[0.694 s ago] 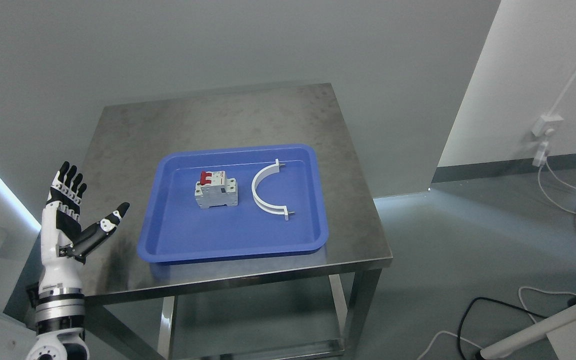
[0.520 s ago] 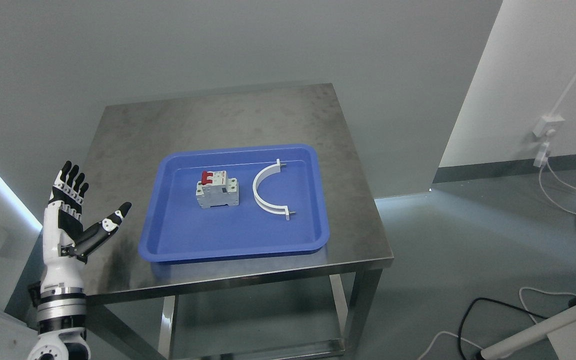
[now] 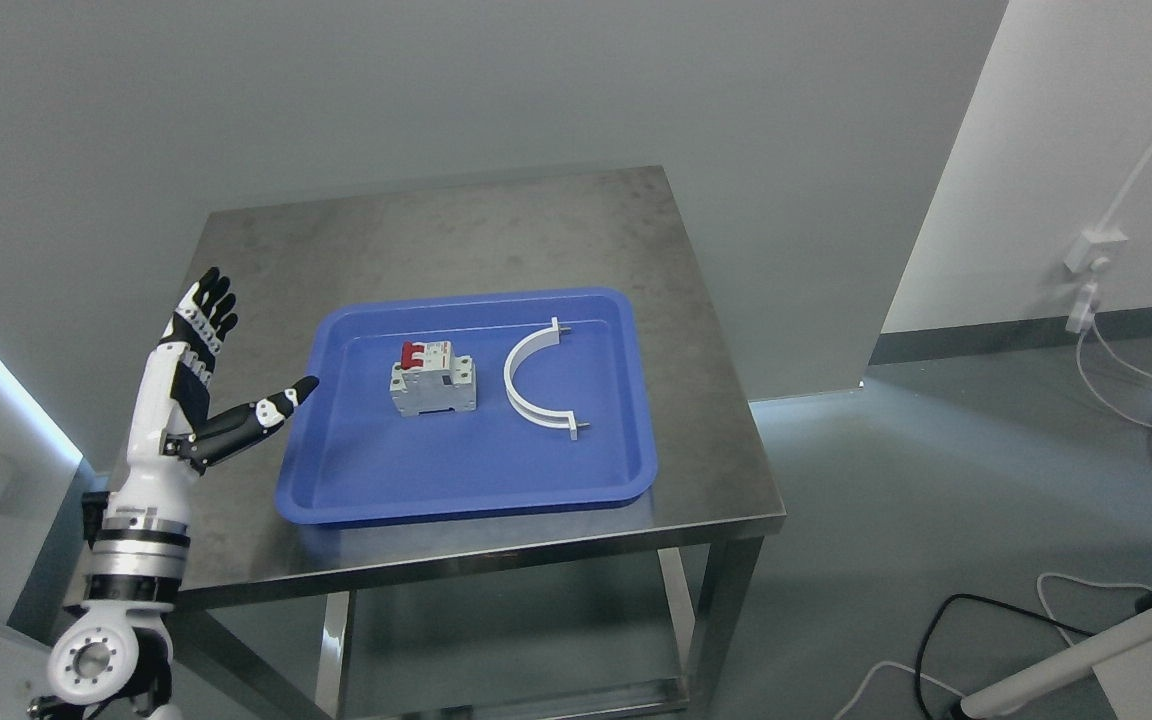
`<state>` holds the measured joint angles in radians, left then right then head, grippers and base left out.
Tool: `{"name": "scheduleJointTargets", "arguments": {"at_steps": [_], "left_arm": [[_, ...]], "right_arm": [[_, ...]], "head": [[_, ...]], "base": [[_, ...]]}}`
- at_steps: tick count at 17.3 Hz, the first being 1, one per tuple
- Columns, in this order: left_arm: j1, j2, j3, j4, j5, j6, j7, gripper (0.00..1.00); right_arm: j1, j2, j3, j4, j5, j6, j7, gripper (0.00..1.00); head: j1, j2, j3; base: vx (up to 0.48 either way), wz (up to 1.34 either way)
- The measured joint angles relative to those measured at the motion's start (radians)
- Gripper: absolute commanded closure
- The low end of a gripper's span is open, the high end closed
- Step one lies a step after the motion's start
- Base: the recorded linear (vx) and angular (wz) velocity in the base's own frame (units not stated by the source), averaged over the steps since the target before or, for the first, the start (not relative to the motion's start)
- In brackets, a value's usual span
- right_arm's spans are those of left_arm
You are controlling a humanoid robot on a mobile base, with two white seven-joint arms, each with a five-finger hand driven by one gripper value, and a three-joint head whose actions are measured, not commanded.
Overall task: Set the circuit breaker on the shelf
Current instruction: 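Reach the left hand toward the grey circuit breaker in the blue tray, then close the left hand fingers around the circuit breaker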
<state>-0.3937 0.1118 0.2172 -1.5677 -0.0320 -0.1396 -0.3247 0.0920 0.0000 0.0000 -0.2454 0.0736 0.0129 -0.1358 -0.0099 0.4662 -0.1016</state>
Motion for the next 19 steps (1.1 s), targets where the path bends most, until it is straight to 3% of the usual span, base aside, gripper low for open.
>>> {"name": "scheduleJointTargets", "arguments": {"at_steps": [5, 11, 15, 19], "left_arm": [[-0.106, 0.054, -0.059, 0.048, -0.158, 0.115, -0.197, 0.01], [-0.189, 0.092, -0.108, 0.107, -0.306, 0.169, -0.315, 0.08], [-0.226, 0.1, -0.144, 0.133, -0.339, 0.207, -0.356, 0.25], [-0.241, 0.099, -0.167, 0.156, -0.367, 0.216, -0.397, 0.33]], "right_arm": [[0.0, 0.0, 0.0, 0.0, 0.0, 0.0, 0.0, 0.0], [0.0, 0.0, 0.0, 0.0, 0.0, 0.0, 0.0, 0.0], [0.0, 0.0, 0.0, 0.0, 0.0, 0.0, 0.004, 0.0], [0.0, 0.0, 0.0, 0.0, 0.0, 0.0, 0.003, 0.0]], "head": [[0.0, 0.0, 0.0], [0.0, 0.0, 0.0], [0.0, 0.0, 0.0], [0.0, 0.0, 0.0]], "base": [[0.0, 0.0], [0.0, 0.0], [0.0, 0.0], [0.0, 0.0]]}}
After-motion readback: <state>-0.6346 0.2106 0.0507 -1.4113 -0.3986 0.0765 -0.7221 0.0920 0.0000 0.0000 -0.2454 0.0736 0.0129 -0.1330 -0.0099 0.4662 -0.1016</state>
